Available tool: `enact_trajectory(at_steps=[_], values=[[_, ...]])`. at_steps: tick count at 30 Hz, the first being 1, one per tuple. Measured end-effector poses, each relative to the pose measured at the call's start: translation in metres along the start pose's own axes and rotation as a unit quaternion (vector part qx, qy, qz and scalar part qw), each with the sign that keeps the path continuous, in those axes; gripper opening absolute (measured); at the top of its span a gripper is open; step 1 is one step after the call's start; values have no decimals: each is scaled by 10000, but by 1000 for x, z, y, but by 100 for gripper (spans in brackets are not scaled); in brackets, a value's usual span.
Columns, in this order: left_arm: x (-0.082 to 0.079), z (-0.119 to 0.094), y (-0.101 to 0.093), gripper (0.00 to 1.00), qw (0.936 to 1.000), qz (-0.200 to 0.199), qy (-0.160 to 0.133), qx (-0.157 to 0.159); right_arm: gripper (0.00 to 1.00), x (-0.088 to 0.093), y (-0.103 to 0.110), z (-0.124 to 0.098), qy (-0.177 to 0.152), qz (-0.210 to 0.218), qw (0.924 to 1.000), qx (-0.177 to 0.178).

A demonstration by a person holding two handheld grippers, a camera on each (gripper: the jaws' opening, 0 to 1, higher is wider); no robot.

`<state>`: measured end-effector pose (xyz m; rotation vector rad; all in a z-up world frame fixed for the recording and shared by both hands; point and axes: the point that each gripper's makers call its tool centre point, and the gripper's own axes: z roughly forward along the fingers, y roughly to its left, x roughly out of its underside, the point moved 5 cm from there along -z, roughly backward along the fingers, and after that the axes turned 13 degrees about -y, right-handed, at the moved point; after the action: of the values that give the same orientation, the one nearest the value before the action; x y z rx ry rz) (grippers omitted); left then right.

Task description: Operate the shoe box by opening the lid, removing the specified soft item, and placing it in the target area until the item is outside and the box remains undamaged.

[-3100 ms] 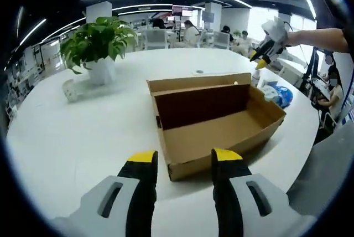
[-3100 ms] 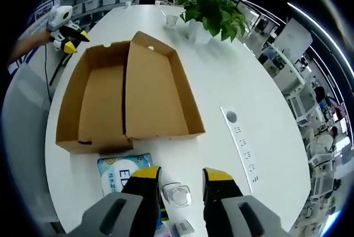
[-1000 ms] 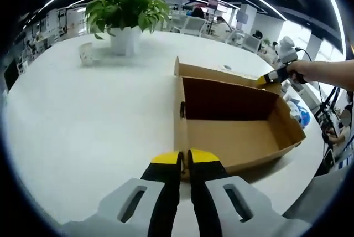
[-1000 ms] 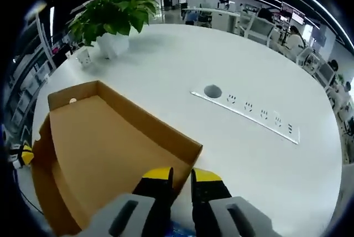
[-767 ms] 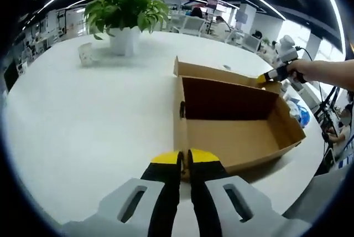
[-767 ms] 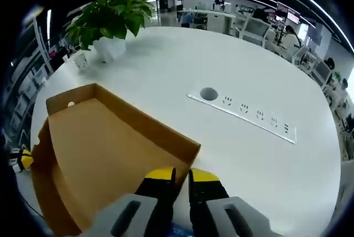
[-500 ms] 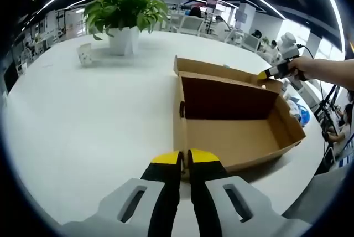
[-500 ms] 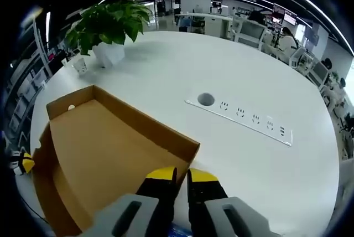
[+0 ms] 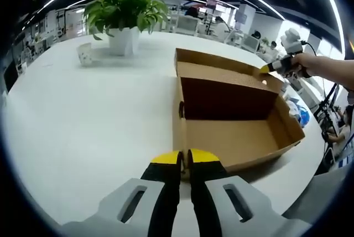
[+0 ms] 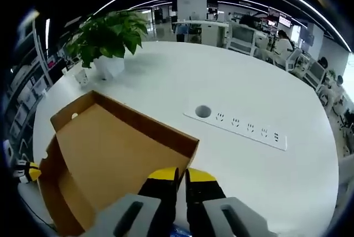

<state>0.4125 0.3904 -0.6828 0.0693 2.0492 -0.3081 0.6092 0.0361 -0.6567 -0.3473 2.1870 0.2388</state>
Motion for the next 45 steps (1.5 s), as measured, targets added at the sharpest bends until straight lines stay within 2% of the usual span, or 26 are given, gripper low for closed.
enact_trajectory(at_steps=[3, 11, 14, 29, 33, 45], values=[[0, 0, 0, 3, 10000, -7, -2, -3, 0, -4, 1, -3, -46, -167, 9998, -57], [0, 0, 0, 4, 10000, -14, -8, 16, 0, -14, 2, -14, -222, -153, 9996, -121], [0, 0, 0, 4, 10000, -10, -8, 18, 0, -18, 4, -18, -303, -292, 9990, -168], [0, 0, -1, 4, 10000, -6, 6, 52, 0, -36, 11, -38, -713, -187, 9968, -297], [0, 1, -1, 4, 10000, -10, 12, 61, 0, -42, 16, -45, -894, -319, 9949, -341], [-1, 0, -1, 4, 10000, 4, -1, 45, 0, -44, 20, -61, -1209, -337, 9911, -437]])
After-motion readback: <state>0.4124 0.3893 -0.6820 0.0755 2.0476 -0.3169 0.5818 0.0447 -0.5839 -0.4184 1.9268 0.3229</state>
